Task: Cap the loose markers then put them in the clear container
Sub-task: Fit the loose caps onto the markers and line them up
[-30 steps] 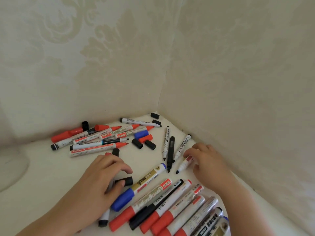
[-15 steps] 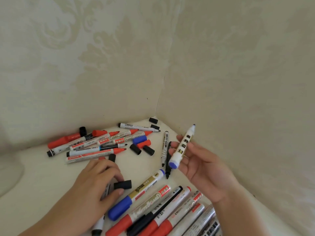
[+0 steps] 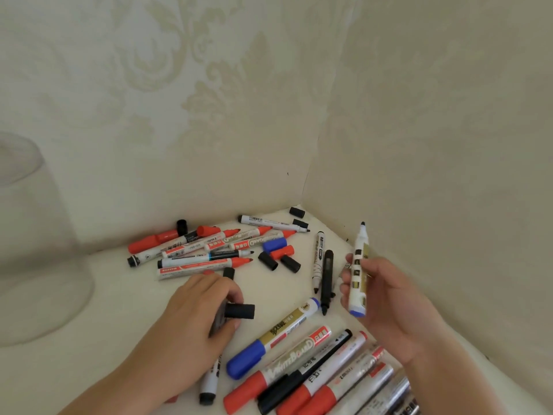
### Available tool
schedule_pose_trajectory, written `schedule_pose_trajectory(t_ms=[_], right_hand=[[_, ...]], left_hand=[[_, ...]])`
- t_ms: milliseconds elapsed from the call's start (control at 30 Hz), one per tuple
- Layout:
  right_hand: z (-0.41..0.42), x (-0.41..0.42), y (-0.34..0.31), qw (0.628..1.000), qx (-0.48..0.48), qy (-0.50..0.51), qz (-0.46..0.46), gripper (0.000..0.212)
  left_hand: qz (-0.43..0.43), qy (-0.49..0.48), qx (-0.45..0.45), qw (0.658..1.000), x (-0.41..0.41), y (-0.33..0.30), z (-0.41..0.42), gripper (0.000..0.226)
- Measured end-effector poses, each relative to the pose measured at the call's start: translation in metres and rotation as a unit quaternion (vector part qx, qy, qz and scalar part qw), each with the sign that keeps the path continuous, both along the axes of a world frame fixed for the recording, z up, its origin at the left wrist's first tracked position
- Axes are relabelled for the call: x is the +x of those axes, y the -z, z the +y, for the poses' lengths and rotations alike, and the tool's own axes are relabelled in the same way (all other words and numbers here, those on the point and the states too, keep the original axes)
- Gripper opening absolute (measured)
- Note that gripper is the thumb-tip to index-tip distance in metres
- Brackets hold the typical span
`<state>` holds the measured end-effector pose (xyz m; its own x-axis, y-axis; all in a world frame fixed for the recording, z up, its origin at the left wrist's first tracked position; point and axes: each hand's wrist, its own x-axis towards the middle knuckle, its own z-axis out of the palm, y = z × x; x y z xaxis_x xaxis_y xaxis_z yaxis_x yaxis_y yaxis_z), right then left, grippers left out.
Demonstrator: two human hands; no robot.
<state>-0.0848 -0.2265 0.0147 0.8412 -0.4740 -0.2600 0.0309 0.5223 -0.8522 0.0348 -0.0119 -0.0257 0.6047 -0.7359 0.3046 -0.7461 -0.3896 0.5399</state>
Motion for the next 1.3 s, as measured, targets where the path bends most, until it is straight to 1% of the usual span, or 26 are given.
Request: schedule_pose_trajectory(t_ms=[100,200,267,367,434,500,600,667,767,834,867,934,967,1001,1067,1134,1201,1301], right_hand=[[-0.005,0.0,0.005,0.998,-0.053,0.031,0.029,0.017],[-0.006,-0.001,0.007,0.984,-0.161,0.046,0.065,0.017],[-0.002,-0.001,0.005,0.968,-0.231,0.04,0.091,0.015],[0.007,0.006,-0.003,0.949,-0.294,0.005,0.115,0.01],[0.014,0.016,-0.011,0.923,-0.354,-0.029,0.145,0.006],[0.016,0.032,-0.018,0.887,-0.419,-0.052,0.185,0.004],[0.014,0.066,-0.022,0.816,-0.521,-0.061,0.241,0.009],[0.012,0.091,-0.018,0.777,-0.569,-0.067,0.26,0.017],[0.011,0.123,-0.007,0.749,-0.596,-0.067,0.28,0.033],[0.015,0.136,0.0,0.728,-0.617,-0.053,0.295,0.039],[0.018,0.14,0.002,0.713,-0.629,-0.041,0.307,0.038],[0.021,0.145,0.007,0.683,-0.655,-0.013,0.323,0.029],[0.021,0.147,0.009,0.676,-0.662,-0.001,0.322,0.024],[0.021,0.147,0.01,0.68,-0.662,0.006,0.315,0.022],[0.021,0.144,0.007,0.699,-0.658,0.011,0.28,0.025],[0.029,0.131,-0.004,0.735,-0.637,0.012,0.231,0.031],[0.047,0.108,-0.015,0.785,-0.592,-0.014,0.181,0.034],[0.079,0.067,-0.02,0.829,-0.541,-0.054,0.13,0.03]], left_hand=[[-0.016,0.011,-0.006,1.0,0.002,0.0,0.001,0.033],[-0.028,0.017,-0.007,0.999,0.002,0.0,0.002,0.032],[-0.027,0.017,-0.012,0.999,0.003,0.002,0.002,0.033],[-0.015,0.002,-0.023,1.0,0.003,0.002,0.002,0.036],[-0.021,-0.017,-0.015,1.0,0.004,-0.001,0.002,0.036],[-0.026,-0.03,-0.015,0.999,0.005,-0.003,0.002,0.035],[-0.033,-0.04,-0.038,0.998,0.01,0.001,0.004,0.034],[-0.045,-0.046,-0.045,0.997,0.013,0.007,0.004,0.03],[-0.057,-0.049,-0.052,0.996,0.016,0.011,0.004,0.026],[-0.056,-0.049,-0.052,0.996,0.017,0.01,0.004,0.028],[-0.057,-0.049,-0.053,0.996,0.017,0.009,0.004,0.03],[-0.067,-0.046,-0.059,0.995,0.018,0.009,0.004,0.032],[-0.069,-0.048,-0.066,0.994,0.019,0.01,0.003,0.031],[-0.07,-0.05,-0.071,0.994,0.019,0.01,0.003,0.027],[-0.074,-0.051,-0.072,0.993,0.02,0.009,0.004,0.018],[-0.052,-0.043,-0.078,0.995,0.017,0.005,0.004,0.019],[-0.007,-0.03,-0.099,0.995,0.013,0.001,0.003,0.027],[0.046,-0.017,-0.116,0.992,0.005,-0.005,0.002,0.044]])
